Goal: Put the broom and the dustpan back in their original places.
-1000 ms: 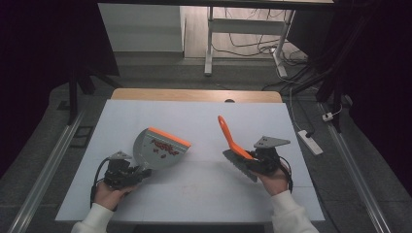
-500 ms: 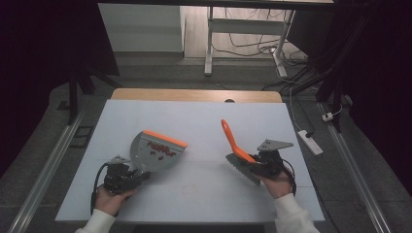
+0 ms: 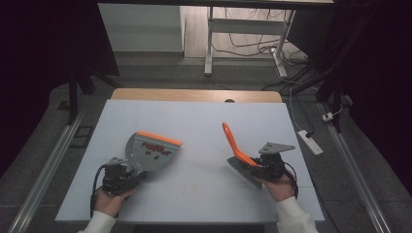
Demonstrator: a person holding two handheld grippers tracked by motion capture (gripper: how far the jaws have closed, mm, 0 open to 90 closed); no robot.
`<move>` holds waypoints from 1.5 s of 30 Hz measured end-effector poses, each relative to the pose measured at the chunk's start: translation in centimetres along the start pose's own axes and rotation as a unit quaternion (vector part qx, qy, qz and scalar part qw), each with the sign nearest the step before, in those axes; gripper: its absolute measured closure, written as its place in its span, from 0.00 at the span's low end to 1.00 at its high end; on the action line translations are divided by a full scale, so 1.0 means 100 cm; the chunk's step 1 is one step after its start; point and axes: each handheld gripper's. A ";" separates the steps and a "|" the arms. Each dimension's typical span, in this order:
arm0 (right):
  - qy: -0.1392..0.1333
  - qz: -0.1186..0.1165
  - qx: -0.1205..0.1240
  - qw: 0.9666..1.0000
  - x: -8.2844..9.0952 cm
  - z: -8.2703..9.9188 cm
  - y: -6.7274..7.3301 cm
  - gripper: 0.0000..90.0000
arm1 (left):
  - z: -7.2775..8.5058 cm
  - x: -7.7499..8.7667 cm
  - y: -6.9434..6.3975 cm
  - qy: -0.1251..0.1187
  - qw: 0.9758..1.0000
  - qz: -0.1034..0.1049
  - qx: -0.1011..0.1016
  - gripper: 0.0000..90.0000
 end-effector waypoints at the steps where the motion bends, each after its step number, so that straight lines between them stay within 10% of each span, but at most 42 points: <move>1: 0.000 0.000 0.000 1.000 0.000 0.001 0.000 0.78 | 0.000 0.000 0.000 -0.001 1.000 -0.002 0.002 0.69; 33: 0.032 -0.008 -0.023 0.999 0.002 0.012 0.004 0.78 | 0.004 -0.002 0.009 -0.026 0.997 -0.053 0.057 0.69; 45: 0.047 0.001 -0.057 0.997 -0.002 0.019 -0.010 0.78 | 0.004 -0.011 0.007 -0.010 0.997 -0.055 0.049 0.68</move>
Point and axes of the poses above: each handheld gripper's, and its own axes: x roughly backward along the jaws, z roughly out of its underside, y roughly to its left, and after that the axes turned 14 degrees about -y, right-handed
